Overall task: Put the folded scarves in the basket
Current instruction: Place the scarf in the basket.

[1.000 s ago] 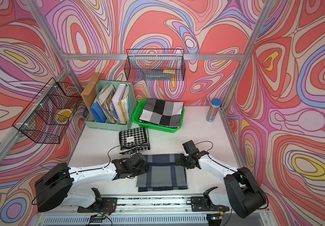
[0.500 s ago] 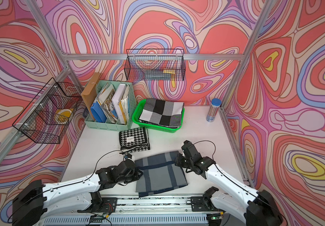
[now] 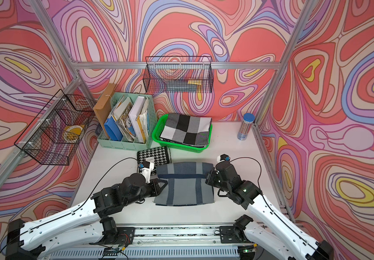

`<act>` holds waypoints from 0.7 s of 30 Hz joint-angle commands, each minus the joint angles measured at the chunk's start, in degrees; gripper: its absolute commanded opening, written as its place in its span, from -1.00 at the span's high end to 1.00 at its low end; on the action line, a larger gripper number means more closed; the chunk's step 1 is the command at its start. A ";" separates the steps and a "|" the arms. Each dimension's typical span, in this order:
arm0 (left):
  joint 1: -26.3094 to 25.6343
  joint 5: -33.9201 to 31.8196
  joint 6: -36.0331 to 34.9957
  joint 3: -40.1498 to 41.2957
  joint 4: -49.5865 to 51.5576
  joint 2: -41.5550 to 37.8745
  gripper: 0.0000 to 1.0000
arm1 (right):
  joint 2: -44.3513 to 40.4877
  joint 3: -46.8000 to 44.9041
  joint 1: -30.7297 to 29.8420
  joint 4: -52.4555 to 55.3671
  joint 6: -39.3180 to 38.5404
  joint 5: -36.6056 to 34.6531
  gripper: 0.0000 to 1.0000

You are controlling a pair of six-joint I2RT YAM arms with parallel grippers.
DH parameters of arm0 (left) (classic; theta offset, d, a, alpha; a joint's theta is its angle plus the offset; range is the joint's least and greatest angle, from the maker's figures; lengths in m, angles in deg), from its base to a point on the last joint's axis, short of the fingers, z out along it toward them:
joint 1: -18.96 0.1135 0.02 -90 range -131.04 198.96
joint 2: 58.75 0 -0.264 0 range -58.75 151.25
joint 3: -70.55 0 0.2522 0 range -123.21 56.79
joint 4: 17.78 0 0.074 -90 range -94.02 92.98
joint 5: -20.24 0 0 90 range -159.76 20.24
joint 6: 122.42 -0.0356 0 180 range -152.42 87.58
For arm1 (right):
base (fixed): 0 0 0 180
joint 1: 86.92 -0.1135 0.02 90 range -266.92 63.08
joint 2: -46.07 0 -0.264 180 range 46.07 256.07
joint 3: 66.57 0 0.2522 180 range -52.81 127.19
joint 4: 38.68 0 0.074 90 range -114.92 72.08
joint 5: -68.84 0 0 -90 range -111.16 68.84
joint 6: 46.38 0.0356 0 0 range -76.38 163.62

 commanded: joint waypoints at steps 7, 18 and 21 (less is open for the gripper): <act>6.40 1.41 -10.13 -12.21 1.26 9.84 1.00 | 9.50 13.38 -0.31 7.35 -0.34 -16.67 1.00; 16.07 9.62 -15.88 -24.23 -0.39 23.42 1.00 | 21.79 24.03 -0.23 4.32 -7.08 -19.95 1.00; 18.81 11.78 -16.96 -27.87 -0.30 27.48 1.00 | 26.09 27.65 -0.15 3.35 -9.11 -21.05 1.00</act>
